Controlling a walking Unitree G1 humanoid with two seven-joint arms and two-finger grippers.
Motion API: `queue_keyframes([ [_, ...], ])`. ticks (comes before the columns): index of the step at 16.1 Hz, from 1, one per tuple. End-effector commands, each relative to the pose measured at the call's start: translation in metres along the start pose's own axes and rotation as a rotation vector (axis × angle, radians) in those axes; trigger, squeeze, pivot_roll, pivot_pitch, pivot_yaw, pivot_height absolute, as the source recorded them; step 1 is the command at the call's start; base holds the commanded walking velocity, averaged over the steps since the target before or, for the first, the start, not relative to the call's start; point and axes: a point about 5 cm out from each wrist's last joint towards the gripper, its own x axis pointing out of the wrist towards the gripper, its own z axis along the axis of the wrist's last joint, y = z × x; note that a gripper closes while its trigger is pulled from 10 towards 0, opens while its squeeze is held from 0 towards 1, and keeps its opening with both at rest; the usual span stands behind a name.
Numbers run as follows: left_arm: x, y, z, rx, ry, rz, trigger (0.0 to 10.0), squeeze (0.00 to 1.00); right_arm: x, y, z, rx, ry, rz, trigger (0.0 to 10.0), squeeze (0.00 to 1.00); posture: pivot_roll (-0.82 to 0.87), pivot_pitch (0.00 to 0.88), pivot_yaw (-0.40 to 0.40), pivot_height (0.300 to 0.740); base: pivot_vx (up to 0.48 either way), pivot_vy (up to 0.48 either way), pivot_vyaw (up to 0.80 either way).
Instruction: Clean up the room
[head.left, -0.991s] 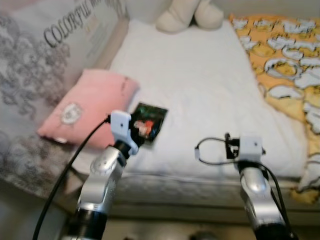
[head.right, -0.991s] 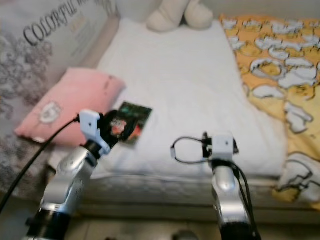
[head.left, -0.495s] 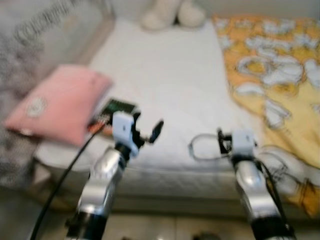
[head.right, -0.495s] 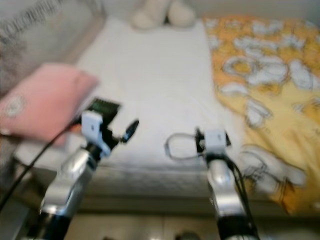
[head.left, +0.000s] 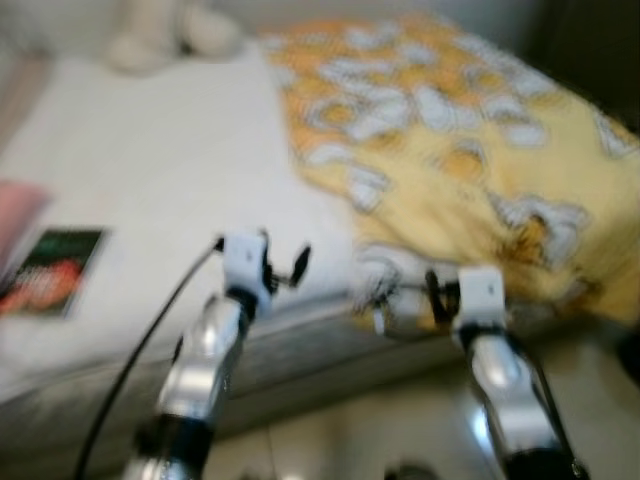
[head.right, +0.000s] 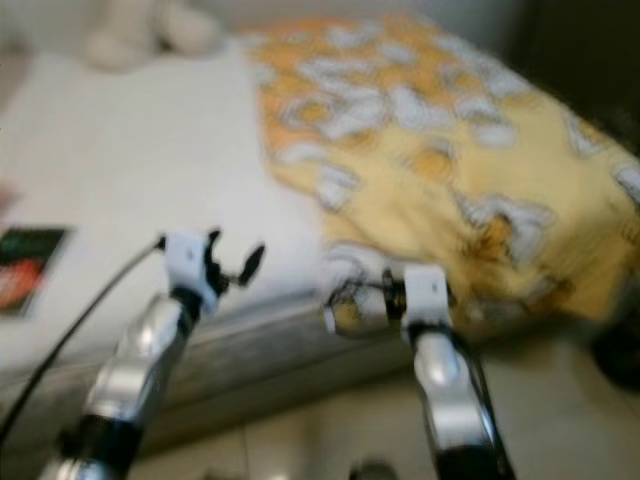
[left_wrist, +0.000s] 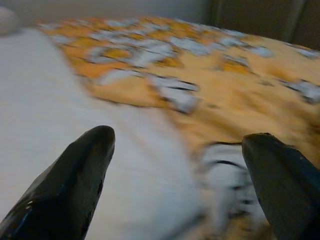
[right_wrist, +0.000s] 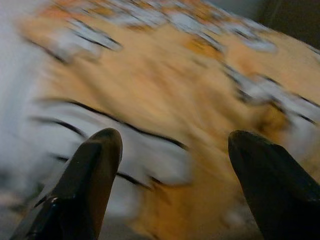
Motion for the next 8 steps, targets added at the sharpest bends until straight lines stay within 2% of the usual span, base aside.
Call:
queue_keyframes([
  [1,0.0001,0.0056,0.0025,0.024,-0.002,0.016,10.0,0.0,0.0002,-0.0001,0.0022,0.014,-0.015,-0.011,10.0,0.0,-0.17,0.0,0.081,0.723,0.0,0.0,-0.76],
  [2,0.0003,0.0058,0.0019,0.026,-0.002,0.024,10.0,0.0,-0.0006,-0.0006,0.002,0.017,-0.019,-0.013,10.0,0.0,-0.17,0.0,0.081,0.723,0.0,0.0,-0.76],
  [5,0.0019,0.0067,-0.0024,0.034,0.004,0.061,10.0,0.0,-0.0026,0.0013,0.001,-0.011,-0.025,0.007,10.0,0.0,-0.17,0.0,0.084,0.723,0.0,0.0,0.0],
  [6,0.0002,0.005,-0.0034,-0.002,-0.005,0.046,10.0,0.0,-0.0029,0.0028,0.0,-0.017,-0.024,0.018,10.0,0.0,-0.17,0.0,0.084,0.723,0.461,0.0,0.0],
  [8,-0.0017,0.0023,-0.0052,0.002,-0.001,0.037,10.0,0.0,-0.0027,0.003,-0.0012,-0.023,-0.02,0.024,10.0,0.0,-0.16,0.0,0.081,0.723,0.48,0.0,0.0],
])
